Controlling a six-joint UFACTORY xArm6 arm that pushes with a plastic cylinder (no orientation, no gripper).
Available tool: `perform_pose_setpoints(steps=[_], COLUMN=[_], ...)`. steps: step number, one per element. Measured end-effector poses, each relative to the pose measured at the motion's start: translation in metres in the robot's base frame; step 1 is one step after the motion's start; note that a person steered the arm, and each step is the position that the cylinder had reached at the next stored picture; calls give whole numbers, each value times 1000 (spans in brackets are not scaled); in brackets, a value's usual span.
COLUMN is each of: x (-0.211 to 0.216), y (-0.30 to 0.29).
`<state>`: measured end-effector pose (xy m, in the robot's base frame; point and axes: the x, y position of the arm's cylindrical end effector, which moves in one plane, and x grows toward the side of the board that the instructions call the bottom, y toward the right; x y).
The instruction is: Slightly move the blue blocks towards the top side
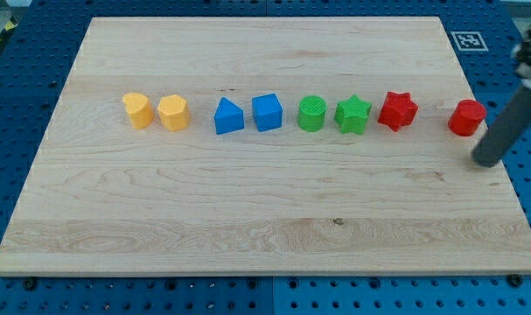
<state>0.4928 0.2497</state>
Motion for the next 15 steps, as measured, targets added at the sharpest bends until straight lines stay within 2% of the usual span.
perform_pose_setpoints(steps=[2,3,4,7,9,10,11,13,14,15], x=[17,0,-21,-78,-37,-34,-53,-111,-107,-80], y=[-162,-225,-259,-276,-278,-313,-348,-356,-356,-356])
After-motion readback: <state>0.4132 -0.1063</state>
